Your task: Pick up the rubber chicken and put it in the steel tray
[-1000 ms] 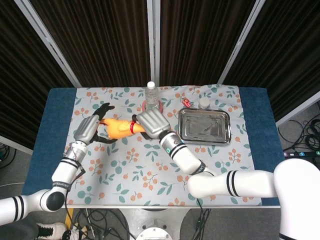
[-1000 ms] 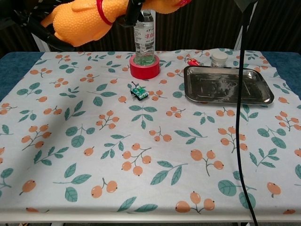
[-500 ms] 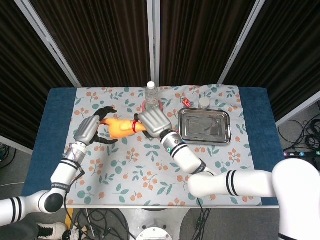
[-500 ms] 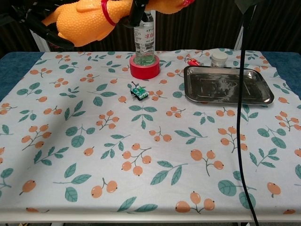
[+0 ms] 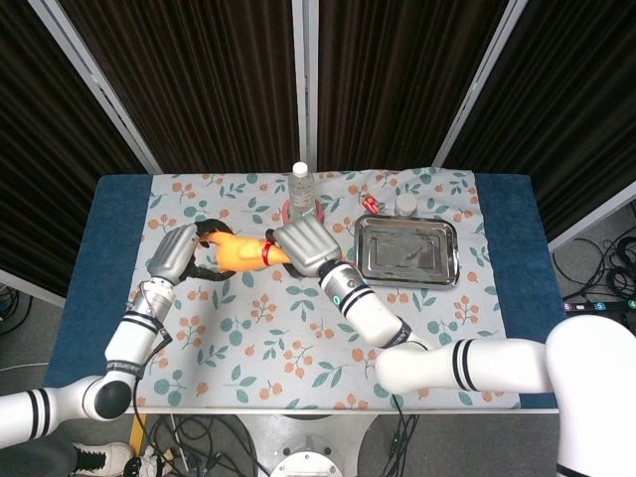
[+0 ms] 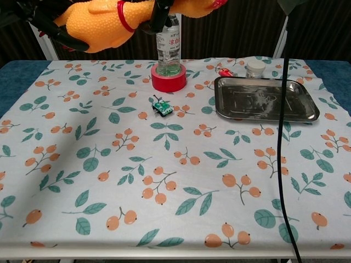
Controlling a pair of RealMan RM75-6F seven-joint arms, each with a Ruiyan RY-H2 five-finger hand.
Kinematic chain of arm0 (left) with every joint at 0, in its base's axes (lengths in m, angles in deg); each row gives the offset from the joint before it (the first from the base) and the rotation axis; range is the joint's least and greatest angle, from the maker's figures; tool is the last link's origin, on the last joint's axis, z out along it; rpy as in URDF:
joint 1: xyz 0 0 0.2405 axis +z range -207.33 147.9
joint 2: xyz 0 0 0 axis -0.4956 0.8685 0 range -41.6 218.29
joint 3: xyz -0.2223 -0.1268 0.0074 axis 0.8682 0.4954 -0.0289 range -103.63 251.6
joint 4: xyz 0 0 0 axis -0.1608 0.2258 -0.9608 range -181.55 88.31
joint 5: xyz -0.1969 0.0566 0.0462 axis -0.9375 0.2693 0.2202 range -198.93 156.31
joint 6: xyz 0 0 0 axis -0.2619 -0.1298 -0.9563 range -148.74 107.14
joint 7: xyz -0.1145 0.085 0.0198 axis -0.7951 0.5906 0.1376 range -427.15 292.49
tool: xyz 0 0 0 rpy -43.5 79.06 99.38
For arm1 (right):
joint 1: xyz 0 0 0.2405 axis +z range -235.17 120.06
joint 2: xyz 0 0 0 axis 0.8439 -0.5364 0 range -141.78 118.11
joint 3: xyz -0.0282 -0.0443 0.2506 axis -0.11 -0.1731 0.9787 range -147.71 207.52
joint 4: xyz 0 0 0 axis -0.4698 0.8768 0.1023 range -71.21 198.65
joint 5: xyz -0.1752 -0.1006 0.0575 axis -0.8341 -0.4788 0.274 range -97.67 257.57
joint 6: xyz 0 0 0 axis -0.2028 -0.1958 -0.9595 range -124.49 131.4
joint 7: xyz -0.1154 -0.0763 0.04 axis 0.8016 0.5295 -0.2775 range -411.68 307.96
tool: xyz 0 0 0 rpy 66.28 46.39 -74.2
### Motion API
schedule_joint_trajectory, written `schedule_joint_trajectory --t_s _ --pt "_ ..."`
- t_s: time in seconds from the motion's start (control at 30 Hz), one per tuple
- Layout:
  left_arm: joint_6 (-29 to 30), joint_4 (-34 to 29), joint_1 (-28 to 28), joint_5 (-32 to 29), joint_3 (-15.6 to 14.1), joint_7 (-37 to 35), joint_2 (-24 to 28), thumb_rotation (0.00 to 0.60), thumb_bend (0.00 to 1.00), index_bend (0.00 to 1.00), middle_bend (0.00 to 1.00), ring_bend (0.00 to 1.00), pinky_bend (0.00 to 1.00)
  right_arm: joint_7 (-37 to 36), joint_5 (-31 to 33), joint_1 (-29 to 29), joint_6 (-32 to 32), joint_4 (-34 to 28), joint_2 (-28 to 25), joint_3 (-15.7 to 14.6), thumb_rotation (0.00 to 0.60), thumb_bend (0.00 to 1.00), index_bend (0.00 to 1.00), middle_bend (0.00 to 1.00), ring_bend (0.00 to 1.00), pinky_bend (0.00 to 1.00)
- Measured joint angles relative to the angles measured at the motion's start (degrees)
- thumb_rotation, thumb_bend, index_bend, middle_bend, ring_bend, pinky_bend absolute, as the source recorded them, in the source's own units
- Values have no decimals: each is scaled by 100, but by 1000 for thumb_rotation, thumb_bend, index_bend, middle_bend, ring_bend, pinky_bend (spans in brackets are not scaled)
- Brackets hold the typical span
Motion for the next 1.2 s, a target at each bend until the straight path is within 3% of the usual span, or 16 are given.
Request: schedule_joint_trajectory --t_s 0.17,0.3,0.37,0.4,0.5,0.57,0.63,0.73,0.8,1.03,1.1,1.2 --pt "239 152 10 119 7 36 -199 600 512 855 888 751 647 2 -57 -24 -10 -63 -8 -40 600 953 823 683 649 924" --pt "345 216 31 175 9 79 -285 600 536 913 944 797 680 14 -85 -35 -23 -89 -2 -71 600 953 823 684 649 924" --pt "393 216 51 199 9 85 -300 600 528 866 897 771 687 25 -91 -41 -40 -84 -2 -85 600 953 823 684 649 924" --pt "426 202 77 221 9 71 -307 600 502 787 830 723 683 30 -89 -45 -52 -74 -3 -91 600 953 823 684 649 924" --pt "367 116 108 197 -16 56 -248 600 312 414 517 466 585 62 -76 -52 -80 -35 -1 -118 600 954 823 684 650 924" --pt "210 33 110 147 -33 52 -143 587 192 247 309 287 456 78 -77 -63 -89 -25 -4 -138 600 954 823 684 649 924" --pt "15 -58 122 96 -42 13 16 534 130 203 190 178 355 76 -100 -89 -91 -33 -21 -155 600 954 824 684 650 924" --pt "-45 -87 174 99 -36 -146 97 452 84 190 124 121 296 20 -168 -167 -75 -68 -96 -178 600 954 823 684 650 924" --pt "-44 -77 237 139 -34 -293 119 437 71 189 119 118 292 -49 -248 -244 -49 -101 -168 -200 600 953 823 684 650 924" --pt "82 -46 529 539 -106 -669 234 437 68 188 119 118 281 -457 -650 -587 106 -216 -473 -245 600 954 823 685 650 924" --pt "160 -50 641 707 -145 -779 292 460 68 188 119 118 281 -618 -824 -737 151 -269 -613 -267 600 954 824 685 650 924" --pt "331 -62 839 976 -217 -929 400 552 68 188 119 118 281 -912 -1127 -1014 205 -354 -844 -313 600 954 823 685 650 924"
